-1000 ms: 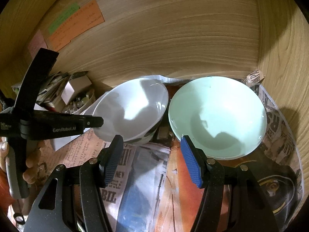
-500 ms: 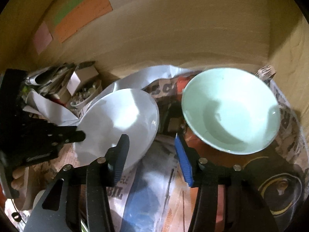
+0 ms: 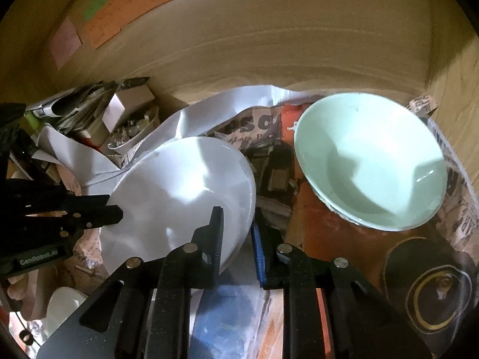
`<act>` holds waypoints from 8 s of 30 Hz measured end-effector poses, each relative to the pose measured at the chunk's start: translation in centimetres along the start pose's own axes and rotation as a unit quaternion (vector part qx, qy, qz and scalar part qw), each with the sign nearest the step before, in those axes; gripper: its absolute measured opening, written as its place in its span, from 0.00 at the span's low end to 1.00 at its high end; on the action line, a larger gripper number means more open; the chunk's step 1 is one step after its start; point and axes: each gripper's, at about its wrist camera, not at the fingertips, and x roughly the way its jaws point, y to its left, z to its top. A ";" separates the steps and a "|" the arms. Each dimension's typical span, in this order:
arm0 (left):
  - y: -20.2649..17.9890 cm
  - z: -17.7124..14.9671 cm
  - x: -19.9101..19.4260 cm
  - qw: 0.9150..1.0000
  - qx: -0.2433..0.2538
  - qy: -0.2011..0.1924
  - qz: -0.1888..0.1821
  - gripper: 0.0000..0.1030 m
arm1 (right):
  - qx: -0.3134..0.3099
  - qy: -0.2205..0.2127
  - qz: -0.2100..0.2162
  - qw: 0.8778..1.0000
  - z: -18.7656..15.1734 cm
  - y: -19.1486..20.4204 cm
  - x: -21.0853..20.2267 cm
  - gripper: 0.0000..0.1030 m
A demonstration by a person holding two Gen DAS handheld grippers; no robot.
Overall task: Organize plates and bowls
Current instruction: 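Lift the white bowl with both tools and carry it over the plate stack, then lower the white bowl onto the plate stack and open both tools, then move both tools to the rim of the mint-green bowl, then close the left tool on the mint bowl rim while the right tool grips it, then lift the mint-green bowl with both tools and carry it over the white bowl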
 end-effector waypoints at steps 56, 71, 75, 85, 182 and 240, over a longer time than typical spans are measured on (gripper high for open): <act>9.4 -18.3 -18.4 0.964 -0.163 -0.206 0.031 0.17 | -0.119 -0.084 0.081 0.986 -4.7 19.0 -8.0 0.17; 11.8 -22.7 -18.2 0.961 -0.196 -0.189 0.035 0.17 | -0.125 -0.044 0.097 0.986 -7.4 22.5 -6.1 0.17; 12.0 -23.6 -17.9 0.961 -0.201 -0.185 0.040 0.17 | -0.125 -0.028 0.100 0.987 -8.0 23.0 -5.3 0.17; 12.6 -24.4 -16.3 0.963 -0.210 -0.163 0.046 0.17 | -0.125 0.005 0.105 0.987 -8.9 23.3 -3.5 0.17; -2.9 7.5 -1.8 0.997 0.018 -0.071 0.000 0.73 | 0.130 -0.025 -0.164 0.978 1.1 -10.6 -1.1 0.25; -1.3 1.3 -8.3 0.995 -0.009 -0.095 -0.004 0.18 | -0.036 -0.097 -0.037 0.994 -1.2 3.5 -9.2 0.21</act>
